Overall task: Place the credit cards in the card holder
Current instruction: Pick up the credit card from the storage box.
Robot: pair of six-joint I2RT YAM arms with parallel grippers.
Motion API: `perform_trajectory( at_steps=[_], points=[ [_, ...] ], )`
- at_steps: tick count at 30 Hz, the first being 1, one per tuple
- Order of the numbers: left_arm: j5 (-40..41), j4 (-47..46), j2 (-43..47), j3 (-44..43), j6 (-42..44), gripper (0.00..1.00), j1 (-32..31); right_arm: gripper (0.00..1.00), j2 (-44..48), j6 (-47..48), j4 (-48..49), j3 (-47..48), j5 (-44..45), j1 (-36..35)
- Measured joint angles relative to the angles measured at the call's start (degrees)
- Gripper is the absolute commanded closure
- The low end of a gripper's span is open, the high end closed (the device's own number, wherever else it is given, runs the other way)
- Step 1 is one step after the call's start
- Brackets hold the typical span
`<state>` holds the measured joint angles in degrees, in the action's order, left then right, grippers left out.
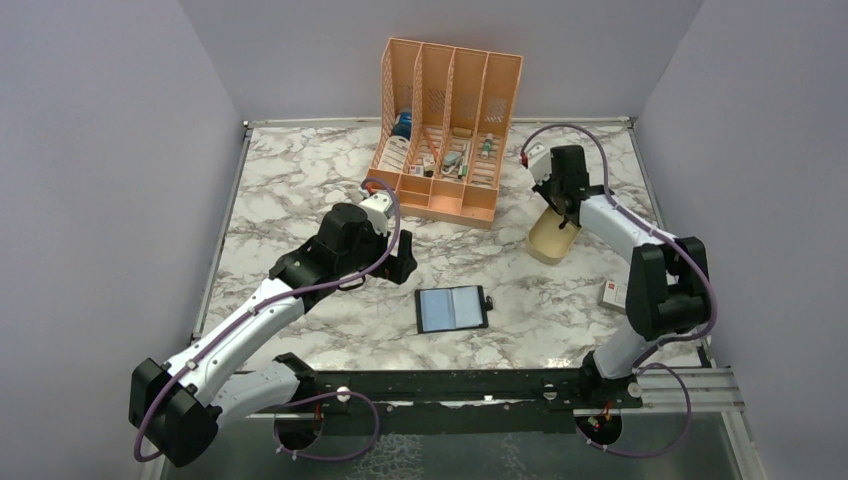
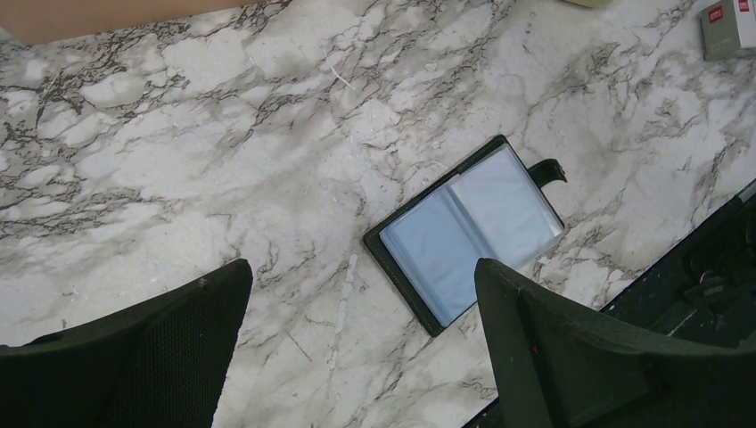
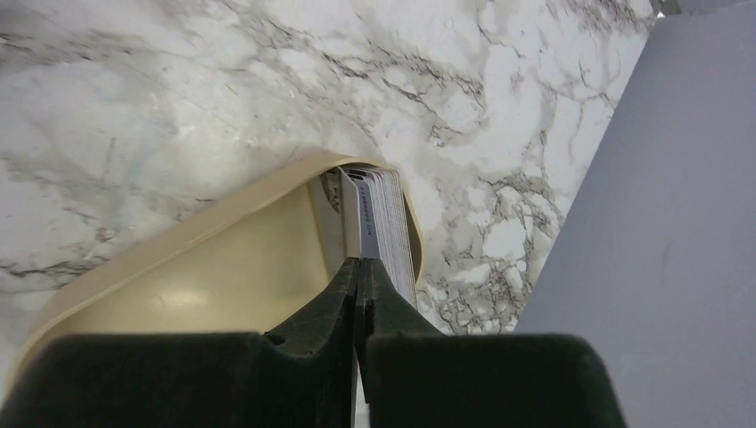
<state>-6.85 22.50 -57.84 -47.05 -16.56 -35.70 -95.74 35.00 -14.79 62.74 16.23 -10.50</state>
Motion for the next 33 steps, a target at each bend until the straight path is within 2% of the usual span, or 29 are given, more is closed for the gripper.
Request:
perform_trajectory(
  at_steps=[8, 14, 16, 18, 21, 23, 25, 33],
  points=[
    [0.07, 0.04, -0.55, 0.0, -0.42, 0.02, 0.94, 0.99, 5.38, -6.21, -6.99, 3.98, -8.31, -0.02],
    [-0.81, -0.02, -1.99, 0.04, -0.85, 0.22, 1.51, 0.99, 8.9, -13.51, -10.4, 4.39, -12.31, -0.44],
    [-2.01, -0.07, -3.23, 0.15, -1.18, 0.32, 1.51, 0.99, 10.16, -17.33, -11.82, 4.85, -14.21, -0.59],
    [-3.39, -0.13, -4.5, 0.42, -2.14, 0.49, 1.51, 0.99, 11.58, -21.81, -12.57, 5.09, -16.57, -0.7],
    [-5.62, -0.52, -6.19, 0.96, -3.87, 0.67, 1.51, 0.99, 14.32, -28.79, -13.49, 5.11, -19.93, -0.72],
    [-7.54, -1.2, -7.48, 1.38, -5.51, 0.87, 1.51, 0.99, 16.48, -33.48, -14.01, 5.07, -22.1, -0.79],
    [-9.57, -2.43, -8.57, 2.16, -7.32, 1.0, 1.51, 0.99, 18.93, -38.34, -14.16, 4.63, -24.33, -0.81],
    [-15.19, -7.78, -11.65, 6.4, -13.16, 1.0, 1.51, 0.99, 30.47, -53.81, -10.75, -6.91, -38.8, -2.21]
  ],
)
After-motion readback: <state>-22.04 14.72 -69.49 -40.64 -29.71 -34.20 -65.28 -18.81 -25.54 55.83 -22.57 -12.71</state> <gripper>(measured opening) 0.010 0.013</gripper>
